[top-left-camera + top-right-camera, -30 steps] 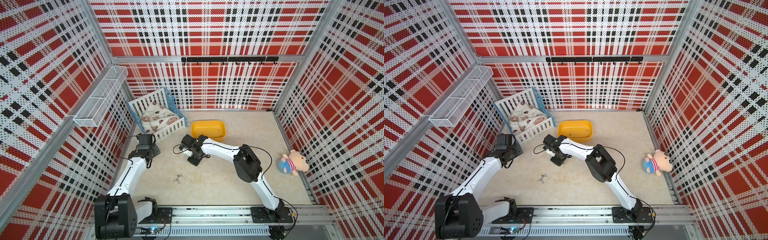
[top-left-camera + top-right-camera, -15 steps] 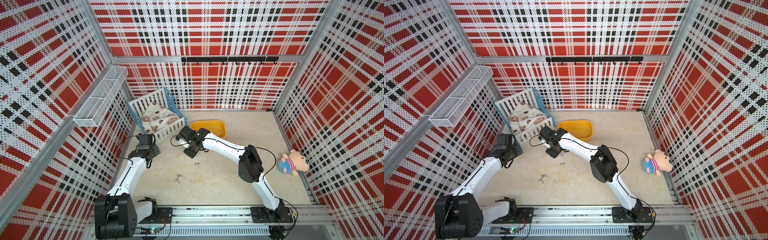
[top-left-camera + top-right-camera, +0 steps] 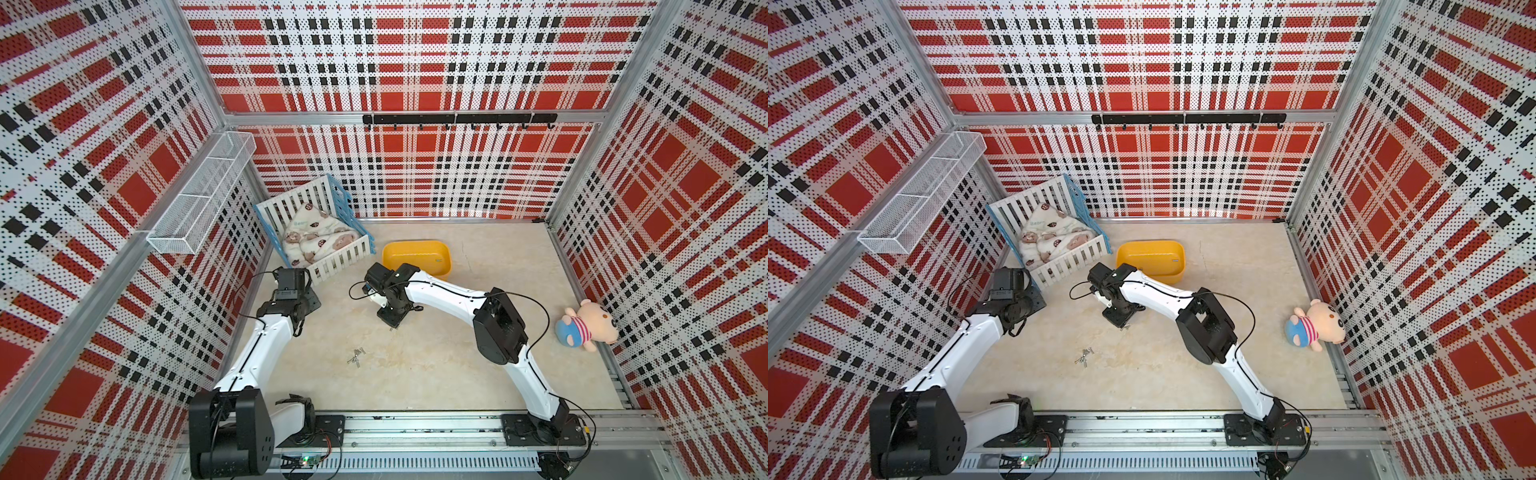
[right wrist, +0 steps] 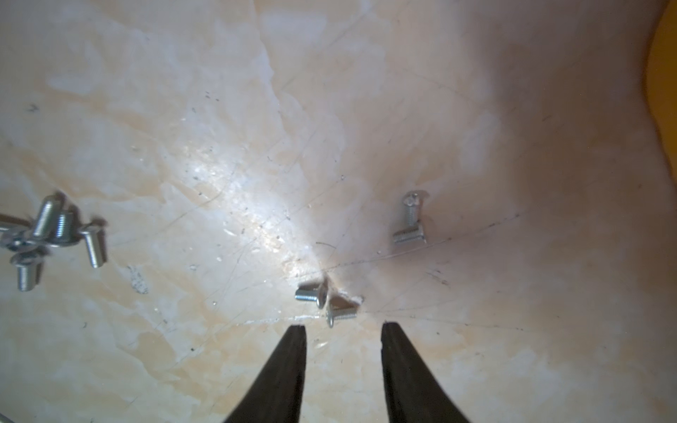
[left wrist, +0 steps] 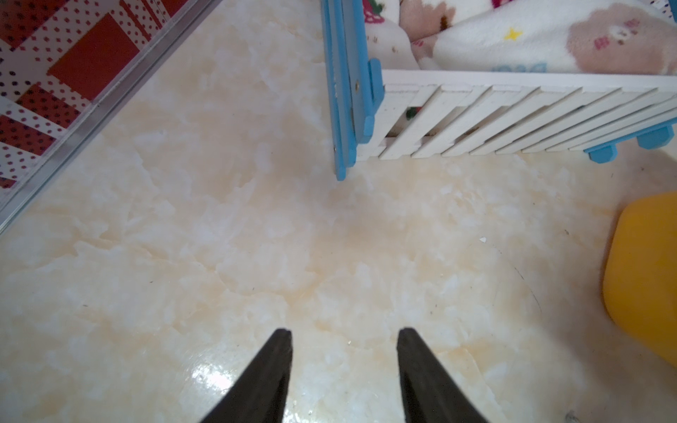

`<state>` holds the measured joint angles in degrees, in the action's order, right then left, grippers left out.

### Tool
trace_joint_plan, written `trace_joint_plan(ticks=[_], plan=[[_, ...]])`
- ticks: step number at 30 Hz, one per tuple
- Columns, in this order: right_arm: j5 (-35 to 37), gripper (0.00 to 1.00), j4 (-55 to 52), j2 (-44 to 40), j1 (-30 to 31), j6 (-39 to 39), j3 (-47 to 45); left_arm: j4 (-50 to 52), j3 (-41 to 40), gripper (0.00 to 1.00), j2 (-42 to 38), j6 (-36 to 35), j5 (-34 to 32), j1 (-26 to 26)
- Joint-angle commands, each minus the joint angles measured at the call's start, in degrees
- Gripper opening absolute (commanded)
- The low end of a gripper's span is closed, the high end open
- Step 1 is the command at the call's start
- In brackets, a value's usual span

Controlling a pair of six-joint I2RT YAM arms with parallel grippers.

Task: Put the screws on the desktop into the storage box
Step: Pick up the screw from the center of the board.

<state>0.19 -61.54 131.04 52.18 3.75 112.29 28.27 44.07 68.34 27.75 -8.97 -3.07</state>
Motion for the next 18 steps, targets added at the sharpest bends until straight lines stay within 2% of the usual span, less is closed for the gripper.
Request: trace_joint_plan(ticks=[1,11,18], plan=[[-0.9,0.41,0.8,-1.1,-0.8,1.3,-2.3,-1.0,-0.2,0.53,0.0,-0.7,0.5,-0.4],[-3.4,0.41,1.9,-0.1,-1.0,0.7,-3.7,-1.1,-0.3,0.53,0.2,-0.6,0.6,-0.4],[-6.7,0.46,2.0,-1.0,-1.0,0.3,-3.7,-1.0,-0.3,0.53,0.3,-0.7,0.5,-0.5]])
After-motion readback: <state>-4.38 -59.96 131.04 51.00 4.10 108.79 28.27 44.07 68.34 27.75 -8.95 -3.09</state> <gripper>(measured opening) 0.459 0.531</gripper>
